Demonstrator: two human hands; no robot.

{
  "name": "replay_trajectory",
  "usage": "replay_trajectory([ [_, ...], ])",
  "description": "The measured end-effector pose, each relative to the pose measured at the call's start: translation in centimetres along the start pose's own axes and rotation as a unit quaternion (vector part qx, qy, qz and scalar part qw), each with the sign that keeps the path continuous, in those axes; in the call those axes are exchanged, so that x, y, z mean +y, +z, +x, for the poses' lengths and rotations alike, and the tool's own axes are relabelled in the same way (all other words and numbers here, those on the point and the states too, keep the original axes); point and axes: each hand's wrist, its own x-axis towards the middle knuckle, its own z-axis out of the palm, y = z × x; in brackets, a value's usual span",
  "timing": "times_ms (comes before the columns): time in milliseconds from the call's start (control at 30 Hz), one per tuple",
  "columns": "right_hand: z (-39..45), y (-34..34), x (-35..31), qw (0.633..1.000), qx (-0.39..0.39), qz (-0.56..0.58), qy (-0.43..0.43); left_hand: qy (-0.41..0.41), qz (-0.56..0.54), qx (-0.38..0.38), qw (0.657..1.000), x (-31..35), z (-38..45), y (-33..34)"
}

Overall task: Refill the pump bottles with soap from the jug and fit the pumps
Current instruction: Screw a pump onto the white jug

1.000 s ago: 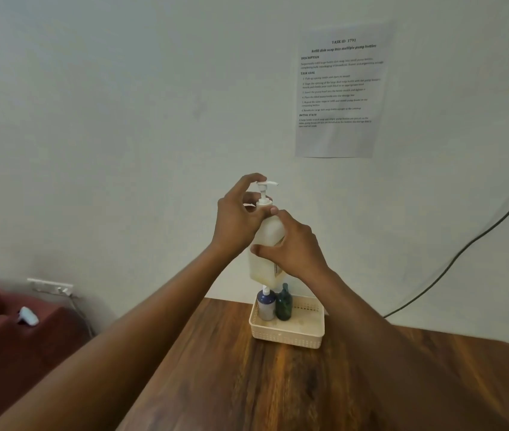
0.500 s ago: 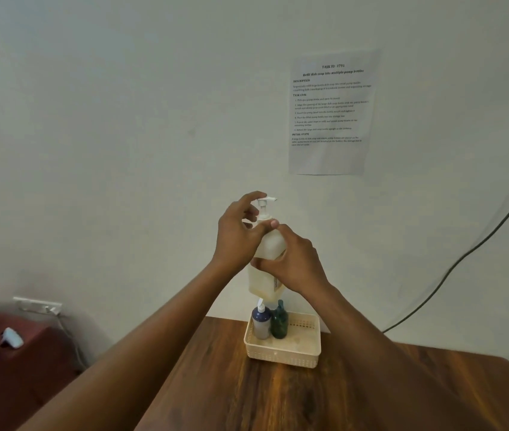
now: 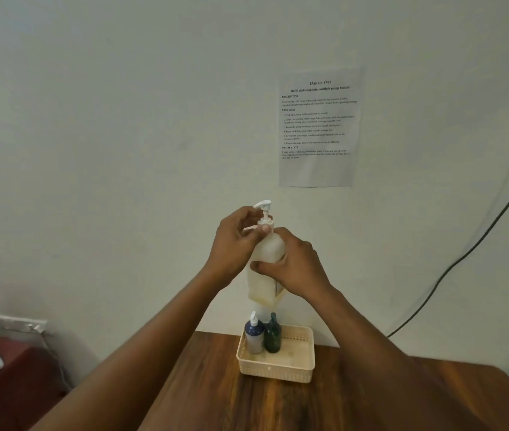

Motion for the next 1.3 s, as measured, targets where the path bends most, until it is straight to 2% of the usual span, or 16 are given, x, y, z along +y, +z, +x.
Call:
replay_trajectory([
  [133, 0.2, -0.4, -0.5, 1.000, 0.002, -0.007, -0.013, 0.022, 0.041, 0.071, 0.996, 0.0, 0.7, 0.6],
  [200, 0.2, -0.6, -0.5, 1.000, 0.005, -0.002, -0.011, 0.009, 0.022, 0.035, 0.999, 0.4, 1.2, 0.0],
  [333, 0.1, -1.3, -0.2, 1.000, 0.006, 0.023, -0.010, -0.024, -0.004, -0.095, 0.995, 1.2, 1.7, -1.3],
  [400, 0.2, -1.5, -0.2, 1.000, 0.008, 0.022, -0.009, -0.037, -0.020, -0.117, 0.992, 1.4, 1.9, -1.3],
  [567, 0.4, -1.8, -0.7, 1.000, 0.001, 0.001, -0.016, 0.013, 0.011, -0.035, 0.999, 1.3, 2.2, -0.4],
  [800, 0.6, -2.8, -0.7, 1.000, 0.019, 0.007, -0.013, 0.007, -0.050, -0.128, 0.991, 2.3, 2.7, -1.0],
  [1000, 0.7, -3.3, -1.0, 1.000, 0.008, -0.010, -0.019, 0.026, -0.030, -0.055, 0.998, 2.3, 2.9, -0.2],
  [1200, 0.3, -3.8, -0.6, 0.997, -0.019, 0.067, -0.027, 0.014, -0.081, -0.213, 0.974, 3.3, 3.7, -1.9],
  [1300, 0.4, -4.0, -0.7, 0.998, -0.013, 0.055, -0.027, 0.007, -0.082, -0.215, 0.973, 3.6, 3.5, -1.7],
])
